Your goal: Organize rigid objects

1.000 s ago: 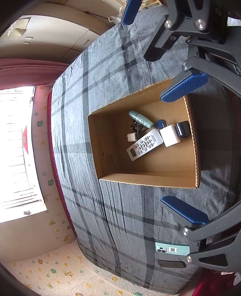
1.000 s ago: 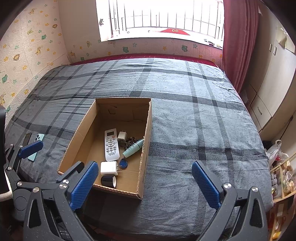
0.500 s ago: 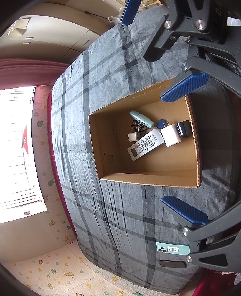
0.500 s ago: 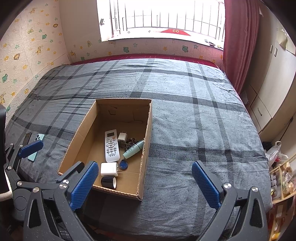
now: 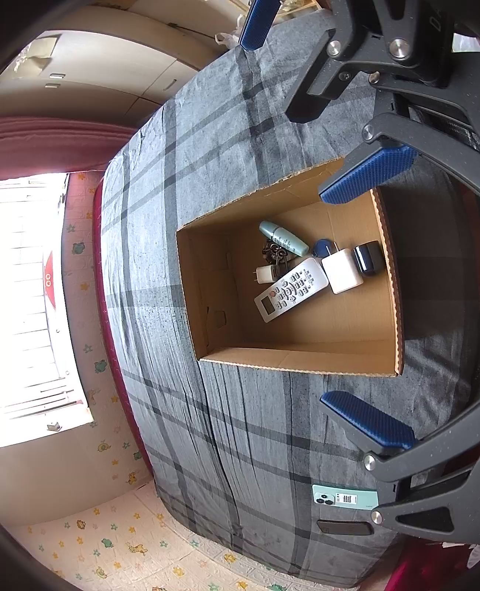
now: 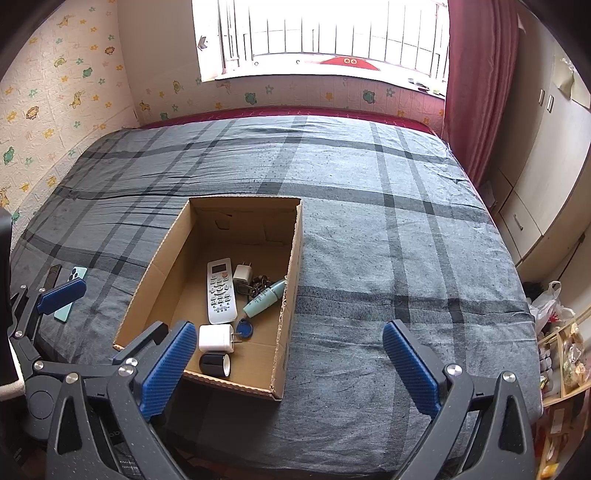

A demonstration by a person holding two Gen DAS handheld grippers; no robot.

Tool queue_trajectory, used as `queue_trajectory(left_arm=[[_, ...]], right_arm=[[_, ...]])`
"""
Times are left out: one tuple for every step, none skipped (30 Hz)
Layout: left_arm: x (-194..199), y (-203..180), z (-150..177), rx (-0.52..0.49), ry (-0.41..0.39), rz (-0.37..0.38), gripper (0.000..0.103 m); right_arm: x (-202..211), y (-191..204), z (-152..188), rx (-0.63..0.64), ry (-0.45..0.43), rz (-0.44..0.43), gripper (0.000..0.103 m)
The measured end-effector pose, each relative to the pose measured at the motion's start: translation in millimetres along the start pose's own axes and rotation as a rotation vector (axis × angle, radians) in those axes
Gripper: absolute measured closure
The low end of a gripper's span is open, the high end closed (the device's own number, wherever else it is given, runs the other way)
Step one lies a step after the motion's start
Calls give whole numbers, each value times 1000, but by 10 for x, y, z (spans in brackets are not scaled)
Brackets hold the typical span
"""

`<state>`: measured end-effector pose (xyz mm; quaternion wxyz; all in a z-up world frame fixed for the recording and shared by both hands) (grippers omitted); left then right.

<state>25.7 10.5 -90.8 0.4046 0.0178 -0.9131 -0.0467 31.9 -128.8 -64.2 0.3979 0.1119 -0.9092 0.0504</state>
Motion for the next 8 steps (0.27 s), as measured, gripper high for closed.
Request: queue_trajectory(left_arm=[[-11,-2,3,1,1,1,0],[-27,-5,8,2,5,2,0],[-40,-7,12,1,7,1,0],[-48,-10,14,0,7,2,0],[-56,-14,16,-1,6,3,0],[-63,-17,18,-2,6,4,0],[-72,-19,20,0,8,5,0],[-79,-21,19,2,10,7,0]], right_arm=[[-6,-6,0,0,0,0,0],[-9,-7,0,0,0,1,0],[-16,-11,1,0,2,2,0],[-23,-14,4,0,4,0,0],[-31,-20,6,0,5,-1,0],[-39,-22,9,-1,7,-2,0],[-48,-29,12,-2,8,-3,0],[-58,-34,12,-4,9,-5,0]])
Point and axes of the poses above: each gripper's, at about its wrist camera, not at the fingertips, and x roughly against the way its jaws point, y to its left, z to its underside, the point moved 6 cm from there along -x, roughly the way its jaws point, and after that the axes turned 6 degrees about -y, right-handed, at the moved point
